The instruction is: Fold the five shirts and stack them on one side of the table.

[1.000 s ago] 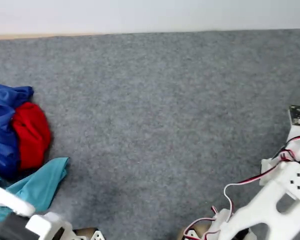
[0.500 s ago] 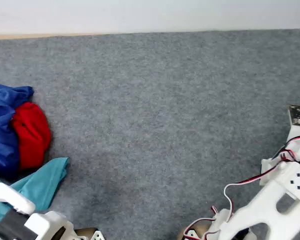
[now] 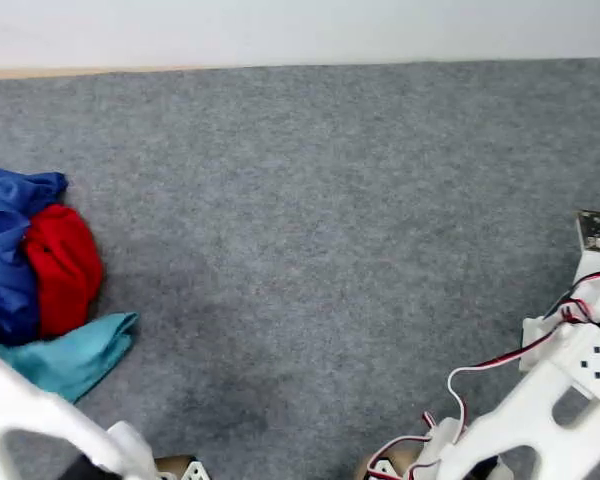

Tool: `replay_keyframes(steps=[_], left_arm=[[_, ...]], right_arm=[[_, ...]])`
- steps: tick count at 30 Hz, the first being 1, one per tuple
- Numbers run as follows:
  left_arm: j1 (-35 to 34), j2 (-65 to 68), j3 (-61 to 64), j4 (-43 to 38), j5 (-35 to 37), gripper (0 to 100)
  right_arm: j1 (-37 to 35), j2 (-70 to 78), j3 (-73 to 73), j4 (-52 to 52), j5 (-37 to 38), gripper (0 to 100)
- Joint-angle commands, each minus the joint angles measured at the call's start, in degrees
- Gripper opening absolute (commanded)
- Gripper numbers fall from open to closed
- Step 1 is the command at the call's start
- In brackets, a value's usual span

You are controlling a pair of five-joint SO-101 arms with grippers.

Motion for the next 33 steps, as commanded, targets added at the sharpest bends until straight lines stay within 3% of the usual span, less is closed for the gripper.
replay_keyframes(steps=[1, 8, 15, 23, 29, 33], left_arm=[[6.77, -5.01, -8.31, 2.37, 7.21, 0], [24.79, -5.01, -18.33, 0.53, 23.47, 0], [45.54, -2.90, -18.51, -10.29, 32.88, 0], [63.82, 8.09, -25.71, -17.76, 35.87, 0], [73.85, 22.24, -45.14, -18.29, 35.69, 0], [79.03, 32.53, -59.03, -18.46, 31.65, 0]], right_arm=[[-0.22, -1.27, -0.09, 2.42, -0.53, 22.5], [-0.22, -1.27, -0.09, 2.42, -0.53, 22.5], [-0.22, -1.27, 2.02, 2.42, -0.35, 22.5], [-0.22, -1.27, 6.42, 2.42, -0.26, 22.5], [-0.31, -1.27, 6.42, 2.42, -0.26, 22.5], [-0.31, -1.27, 6.42, 2.42, -0.26, 22.5]])
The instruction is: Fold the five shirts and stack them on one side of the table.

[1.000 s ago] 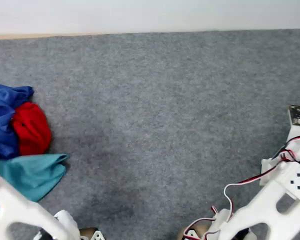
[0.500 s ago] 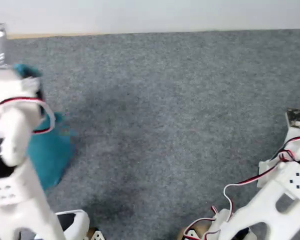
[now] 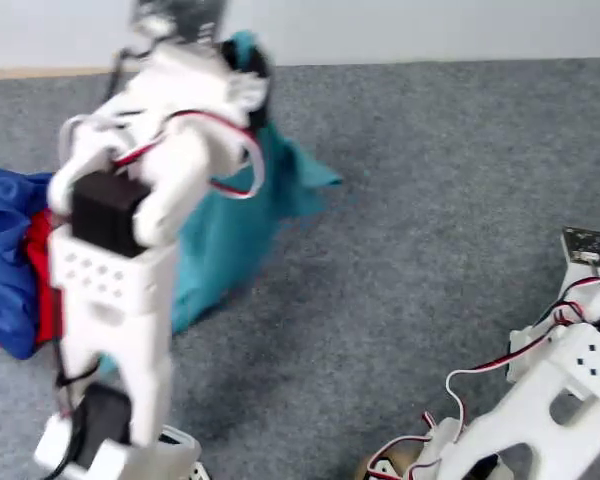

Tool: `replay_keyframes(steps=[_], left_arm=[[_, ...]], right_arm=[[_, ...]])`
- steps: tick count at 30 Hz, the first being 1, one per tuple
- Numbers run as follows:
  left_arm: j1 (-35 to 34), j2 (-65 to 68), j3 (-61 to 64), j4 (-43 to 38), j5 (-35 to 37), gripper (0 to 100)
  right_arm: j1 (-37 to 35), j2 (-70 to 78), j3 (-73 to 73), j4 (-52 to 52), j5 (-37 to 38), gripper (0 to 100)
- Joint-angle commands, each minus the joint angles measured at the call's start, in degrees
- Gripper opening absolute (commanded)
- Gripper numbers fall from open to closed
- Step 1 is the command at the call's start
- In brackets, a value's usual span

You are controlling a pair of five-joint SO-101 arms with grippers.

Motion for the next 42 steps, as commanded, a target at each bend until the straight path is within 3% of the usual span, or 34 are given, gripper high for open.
replay_keyframes(steps=[1, 6, 13, 17, 21, 25, 29, 36, 42], left_arm=[[4.57, 7.47, -14.02, -2.20, -2.81, 0], [7.21, 14.51, -27.30, 1.49, -3.43, 0], [2.11, 15.65, -22.64, 23.47, -3.34, 0], [-5.19, 13.89, -4.79, 23.30, -4.57, 0], [-9.67, 13.10, 14.99, 23.03, -11.52, 1], [-13.98, 13.36, 27.03, 22.59, -14.33, 9], [-20.13, 13.10, 29.41, 22.95, -14.42, 18], [-33.41, 11.78, 29.32, 22.95, -14.33, 18], [-39.12, 5.36, 30.90, 23.03, -12.66, 18]], right_arm=[[-0.31, -1.27, -0.18, 2.42, -0.26, 22.5], [-0.40, -1.27, -0.18, 2.42, -0.26, 22.5], [-0.57, -1.27, -0.18, 2.15, -0.26, 22.5], [-0.92, -1.27, -0.18, 2.15, -0.26, 22.5], [-5.14, -1.27, -0.18, 2.24, -0.26, 22.5], [-9.89, -1.27, -0.44, 2.24, -0.26, 22.5], [-15.16, -1.27, -0.53, 2.24, -0.53, 22.6], [-24.31, -0.57, -8.79, 1.01, -1.49, 22.7], [-36.97, -0.13, -13.36, -6.81, -5.27, 22.6]])
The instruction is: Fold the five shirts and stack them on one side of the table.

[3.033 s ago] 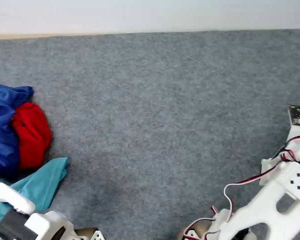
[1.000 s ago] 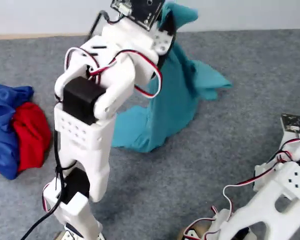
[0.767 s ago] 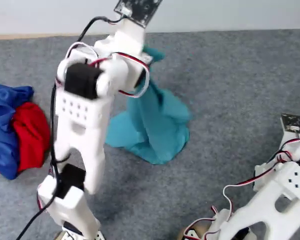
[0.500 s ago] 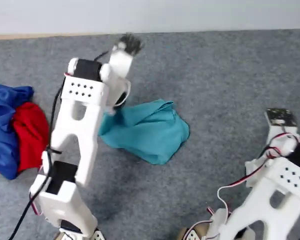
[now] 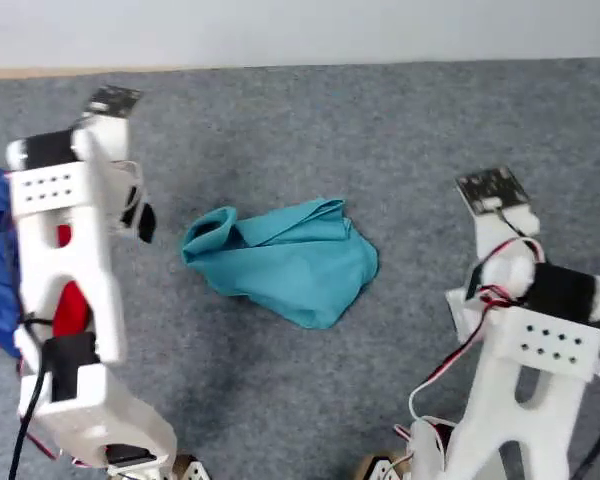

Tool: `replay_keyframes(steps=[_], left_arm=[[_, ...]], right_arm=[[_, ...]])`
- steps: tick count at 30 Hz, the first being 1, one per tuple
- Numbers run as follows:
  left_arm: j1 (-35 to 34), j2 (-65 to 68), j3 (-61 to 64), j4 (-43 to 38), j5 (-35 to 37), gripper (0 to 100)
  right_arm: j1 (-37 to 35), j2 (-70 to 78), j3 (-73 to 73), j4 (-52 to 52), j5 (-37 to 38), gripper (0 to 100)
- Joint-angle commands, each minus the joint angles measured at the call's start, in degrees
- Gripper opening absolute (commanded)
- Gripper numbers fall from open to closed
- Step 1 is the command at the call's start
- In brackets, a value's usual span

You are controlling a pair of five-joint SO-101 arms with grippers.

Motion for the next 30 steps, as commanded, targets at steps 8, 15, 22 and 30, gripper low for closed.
replay_keyframes(steps=[8, 15, 22, 30], left_arm=[[-5.01, -12.40, 14.37, 1.23, 1.41, 18], [-5.19, -14.86, 17.10, 1.14, 1.32, 18], [-5.27, -14.86, 17.19, 1.14, 1.32, 14], [-5.27, -14.51, 17.19, 1.14, 1.32, 14]], right_arm=[[-15.25, 18.51, -10.73, -14.46, -4.40, 22.6], [-16.40, 43.21, -30.51, -15.69, -4.22, 22.6], [-18.95, 53.93, -41.67, -12.88, 17.41, 22.5], [-21.32, 55.25, -41.93, -18.15, 31.21, 22.9]])
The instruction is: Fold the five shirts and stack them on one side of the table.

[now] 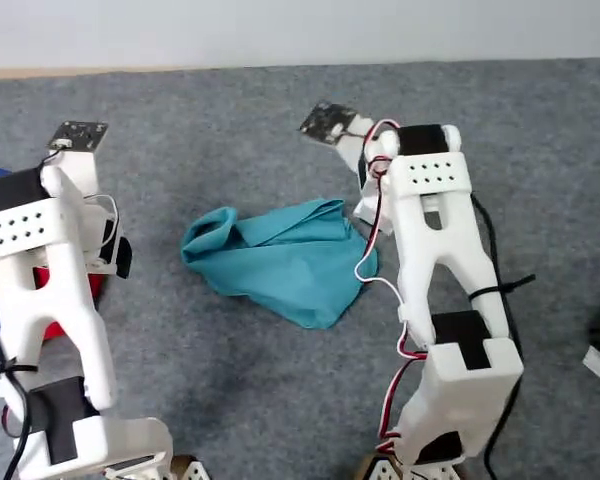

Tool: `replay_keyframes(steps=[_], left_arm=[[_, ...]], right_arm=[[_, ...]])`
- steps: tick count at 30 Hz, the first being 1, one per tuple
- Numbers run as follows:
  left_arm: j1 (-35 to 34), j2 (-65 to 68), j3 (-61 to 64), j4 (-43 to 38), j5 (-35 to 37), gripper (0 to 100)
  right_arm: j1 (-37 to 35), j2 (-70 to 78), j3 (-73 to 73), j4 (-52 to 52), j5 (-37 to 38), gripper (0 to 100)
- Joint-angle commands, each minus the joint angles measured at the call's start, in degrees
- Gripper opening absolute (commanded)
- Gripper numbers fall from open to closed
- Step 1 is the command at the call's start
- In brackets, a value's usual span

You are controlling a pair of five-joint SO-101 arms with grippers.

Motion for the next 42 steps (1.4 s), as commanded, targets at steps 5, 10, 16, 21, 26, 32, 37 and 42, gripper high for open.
replay_keyframes(steps=[5, 10, 16, 21, 26, 32, 37, 42], left_arm=[[-0.44, -1.93, 0.22, 0.53, 0.79, 14], [-0.44, -1.93, 0.22, 0.35, 2.55, 14], [-0.44, -1.93, 0.22, 0.26, 2.55, 14], [-0.44, -1.93, 0.22, 0.35, 2.55, 14], [-0.44, -1.93, 1.36, 0.44, 2.55, 14], [-0.44, -1.93, 4.35, 0.18, 2.55, 14], [-0.44, -1.93, 4.88, -1.23, 2.55, 14], [-0.44, -1.93, 4.88, -1.32, 2.55, 14]], right_arm=[[-2.95, 1.01, -2.99, -9.27, 9.58, 22.9], [-5.76, 3.30, -2.99, -9.71, 11.08, 22.8], [-7.96, 4.88, -2.99, -9.63, 11.08, 22.7], [-8.84, 6.46, -2.99, -9.71, 11.16, 22.7], [-8.66, 9.45, -2.99, -12.26, 11.16, 22.6], [-7.08, 12.09, -2.99, -16.13, 13.27, 22.6], [-5.76, 12.44, -2.99, -16.31, 15.21, 22.6], [-4.35, 13.49, -2.99, -18.51, 15.21, 22.5]])
